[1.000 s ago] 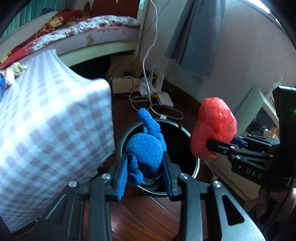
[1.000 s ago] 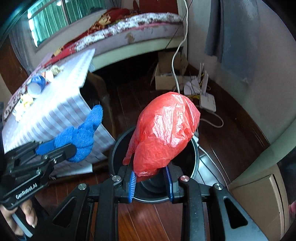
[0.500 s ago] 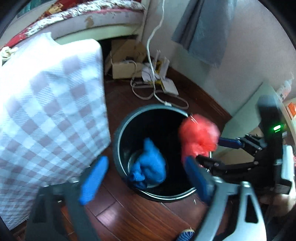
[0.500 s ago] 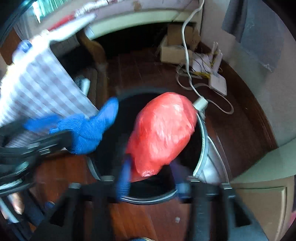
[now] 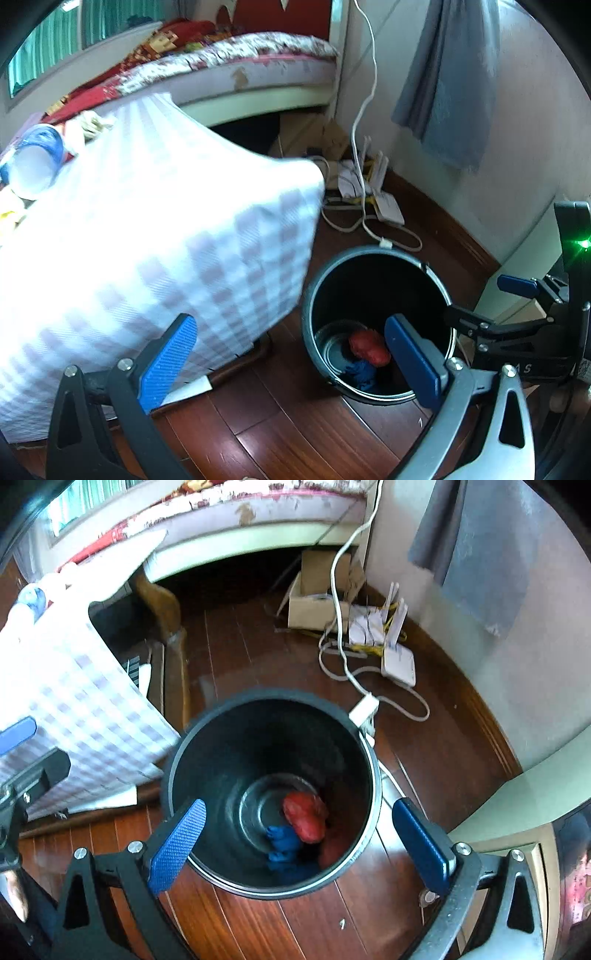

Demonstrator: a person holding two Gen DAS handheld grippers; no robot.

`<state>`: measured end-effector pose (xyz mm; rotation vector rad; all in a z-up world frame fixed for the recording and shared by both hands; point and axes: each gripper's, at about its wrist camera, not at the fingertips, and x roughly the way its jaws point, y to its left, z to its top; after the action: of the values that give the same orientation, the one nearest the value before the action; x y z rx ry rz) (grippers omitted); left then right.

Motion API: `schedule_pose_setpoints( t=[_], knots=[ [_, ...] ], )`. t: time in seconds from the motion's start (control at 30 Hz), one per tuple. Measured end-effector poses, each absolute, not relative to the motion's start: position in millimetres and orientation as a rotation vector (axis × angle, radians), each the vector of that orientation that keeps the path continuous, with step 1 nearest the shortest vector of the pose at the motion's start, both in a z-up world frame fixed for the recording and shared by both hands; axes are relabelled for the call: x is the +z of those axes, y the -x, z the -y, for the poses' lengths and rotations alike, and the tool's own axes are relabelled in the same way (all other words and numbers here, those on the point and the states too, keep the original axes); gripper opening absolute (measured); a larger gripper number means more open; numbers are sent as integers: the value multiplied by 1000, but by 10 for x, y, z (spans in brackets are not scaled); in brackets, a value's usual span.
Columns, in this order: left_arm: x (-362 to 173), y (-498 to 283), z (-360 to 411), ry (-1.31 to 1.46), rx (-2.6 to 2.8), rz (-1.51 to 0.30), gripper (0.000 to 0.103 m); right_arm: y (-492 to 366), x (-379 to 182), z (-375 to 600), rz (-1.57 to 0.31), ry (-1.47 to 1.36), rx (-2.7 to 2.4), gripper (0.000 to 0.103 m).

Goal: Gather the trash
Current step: 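Open both tools to drop the bag and cloth into the bin, then move both tools back over the table items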

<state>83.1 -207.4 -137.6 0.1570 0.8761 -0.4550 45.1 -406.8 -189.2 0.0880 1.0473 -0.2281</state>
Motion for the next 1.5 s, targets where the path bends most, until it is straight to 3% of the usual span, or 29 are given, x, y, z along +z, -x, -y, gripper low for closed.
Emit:
schedule_pose_setpoints(
  t=[0.67,1.2,1.5],
  knots=[
    [-834,-763,1034,-74,-238,-720,102,-576,-1065,3115,-876,-23,-81,102],
    [-735,-941,-432,31,30,-689,101,-1106,-813,1883,-803,15,173,102],
    [-876,-1490,-901,81,64,-723,82,-1594,-791,1311,-782,65,255,98]
  ],
)
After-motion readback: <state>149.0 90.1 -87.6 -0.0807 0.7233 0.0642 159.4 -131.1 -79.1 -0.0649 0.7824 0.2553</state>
